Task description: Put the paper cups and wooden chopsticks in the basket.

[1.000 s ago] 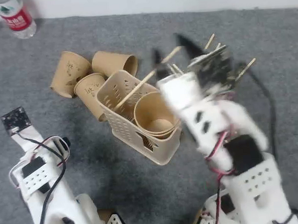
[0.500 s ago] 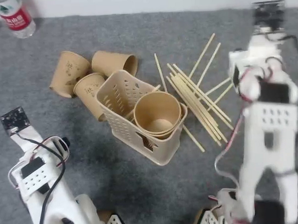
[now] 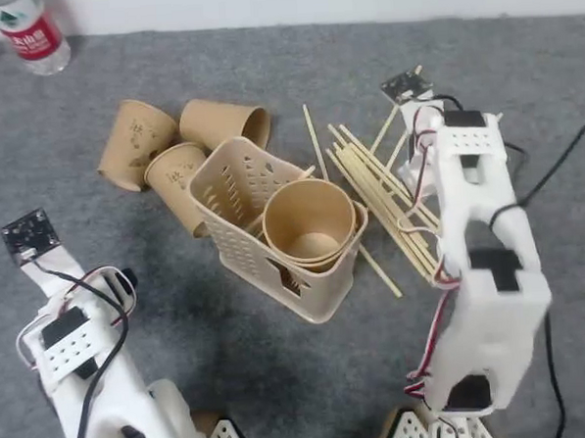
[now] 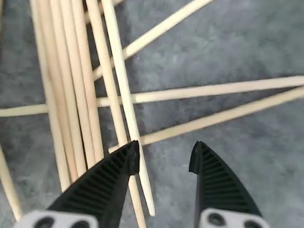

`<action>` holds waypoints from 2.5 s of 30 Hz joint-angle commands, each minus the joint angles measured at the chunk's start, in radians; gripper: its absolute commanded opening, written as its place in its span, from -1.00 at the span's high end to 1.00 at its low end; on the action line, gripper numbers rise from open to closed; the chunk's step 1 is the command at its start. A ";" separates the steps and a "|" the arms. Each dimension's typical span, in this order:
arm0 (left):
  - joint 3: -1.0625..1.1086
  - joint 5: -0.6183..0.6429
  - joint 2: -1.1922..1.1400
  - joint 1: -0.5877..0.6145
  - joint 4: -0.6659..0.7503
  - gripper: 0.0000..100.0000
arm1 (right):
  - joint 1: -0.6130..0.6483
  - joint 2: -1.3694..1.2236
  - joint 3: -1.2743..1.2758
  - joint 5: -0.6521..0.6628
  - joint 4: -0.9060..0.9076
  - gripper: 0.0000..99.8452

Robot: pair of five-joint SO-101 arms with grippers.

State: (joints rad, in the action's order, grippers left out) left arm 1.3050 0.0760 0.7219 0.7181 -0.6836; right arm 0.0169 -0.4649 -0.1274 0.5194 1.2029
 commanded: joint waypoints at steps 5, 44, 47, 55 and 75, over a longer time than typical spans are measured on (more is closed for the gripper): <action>-0.004 0.000 0.025 -0.003 0.021 0.45 | 0.030 -0.084 -0.193 0.014 0.102 0.65; -0.004 0.000 0.025 -0.005 0.020 0.45 | 0.079 0.246 -0.706 0.012 0.417 0.99; -0.004 0.000 0.025 -0.005 0.020 0.45 | 0.159 0.348 -0.747 0.003 0.412 0.99; -0.004 0.000 0.025 -0.003 0.018 0.45 | 0.555 0.604 -0.778 -0.381 0.249 0.99; -0.005 0.000 0.025 -0.003 0.021 0.45 | 0.875 0.647 -0.373 -0.549 -0.058 0.99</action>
State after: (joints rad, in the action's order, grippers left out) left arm 1.3050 0.0760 0.7219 0.7181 -0.6836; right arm 0.8823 0.1197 -0.5708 -0.0253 1.2198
